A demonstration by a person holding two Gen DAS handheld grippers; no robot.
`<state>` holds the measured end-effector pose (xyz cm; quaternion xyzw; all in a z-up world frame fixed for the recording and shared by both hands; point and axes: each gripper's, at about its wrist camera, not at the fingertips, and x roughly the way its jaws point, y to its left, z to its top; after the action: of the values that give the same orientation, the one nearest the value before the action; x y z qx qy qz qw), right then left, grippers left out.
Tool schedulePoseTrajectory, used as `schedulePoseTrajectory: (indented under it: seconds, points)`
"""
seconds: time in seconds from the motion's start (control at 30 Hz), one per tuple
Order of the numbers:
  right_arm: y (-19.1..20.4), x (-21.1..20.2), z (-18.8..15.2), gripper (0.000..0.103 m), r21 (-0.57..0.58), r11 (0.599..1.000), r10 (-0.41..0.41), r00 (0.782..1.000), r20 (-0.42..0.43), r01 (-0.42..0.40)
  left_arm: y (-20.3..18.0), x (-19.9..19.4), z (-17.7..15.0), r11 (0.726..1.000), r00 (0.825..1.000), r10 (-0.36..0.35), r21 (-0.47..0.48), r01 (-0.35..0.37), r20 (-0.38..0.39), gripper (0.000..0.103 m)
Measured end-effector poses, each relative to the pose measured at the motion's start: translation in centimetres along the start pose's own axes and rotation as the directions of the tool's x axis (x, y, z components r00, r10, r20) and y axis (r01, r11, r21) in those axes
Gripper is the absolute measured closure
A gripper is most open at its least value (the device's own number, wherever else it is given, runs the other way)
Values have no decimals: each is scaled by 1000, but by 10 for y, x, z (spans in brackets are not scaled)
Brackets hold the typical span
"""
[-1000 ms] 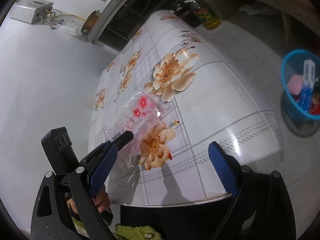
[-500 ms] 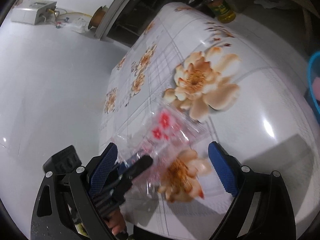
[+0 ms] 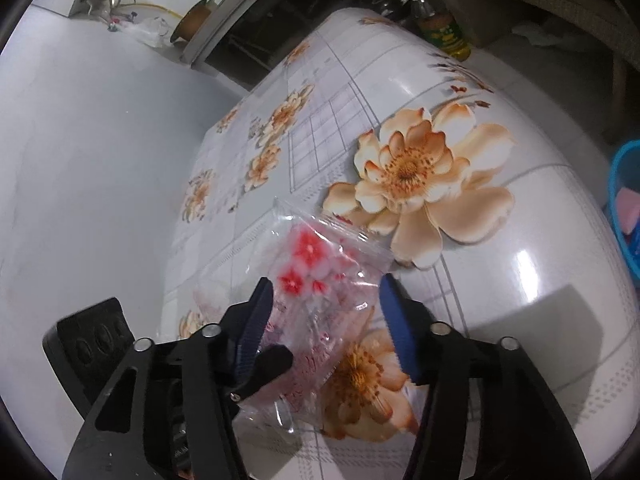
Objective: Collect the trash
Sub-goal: 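Grasp the bag's other end with the right gripper while the left holds it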
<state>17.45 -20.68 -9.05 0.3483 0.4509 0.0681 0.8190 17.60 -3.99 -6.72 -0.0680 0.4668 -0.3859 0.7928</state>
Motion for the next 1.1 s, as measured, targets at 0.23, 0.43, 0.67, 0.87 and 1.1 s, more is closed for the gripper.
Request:
schedulePoseTrajectory:
  seconds: [0.23, 0.43, 0.67, 0.87, 1.1]
  points:
    - [-18, 0, -1, 97, 62, 998, 4, 1000, 2, -4, -14, 1, -4, 999, 1000, -2, 53, 2, -11, 77]
    - [-30, -23, 3, 103, 97, 994, 43, 998, 47, -48, -21, -18, -9, 994, 1000, -1, 114, -2, 20, 50]
    - [-60, -64, 7, 103, 152, 984, 75, 992, 105, -90, -25, -45, -21, 979, 996, 58, 191, -68, 62, 31]
    - [-65, -70, -2, 103, 157, 984, 66, 992, 109, -83, -28, -46, -26, 973, 991, 110, 198, -122, 70, 26]
    - [-65, -62, -10, 103, 137, 990, 27, 997, 71, -36, -29, -20, -28, 917, 957, 287, 279, -286, 38, 26]
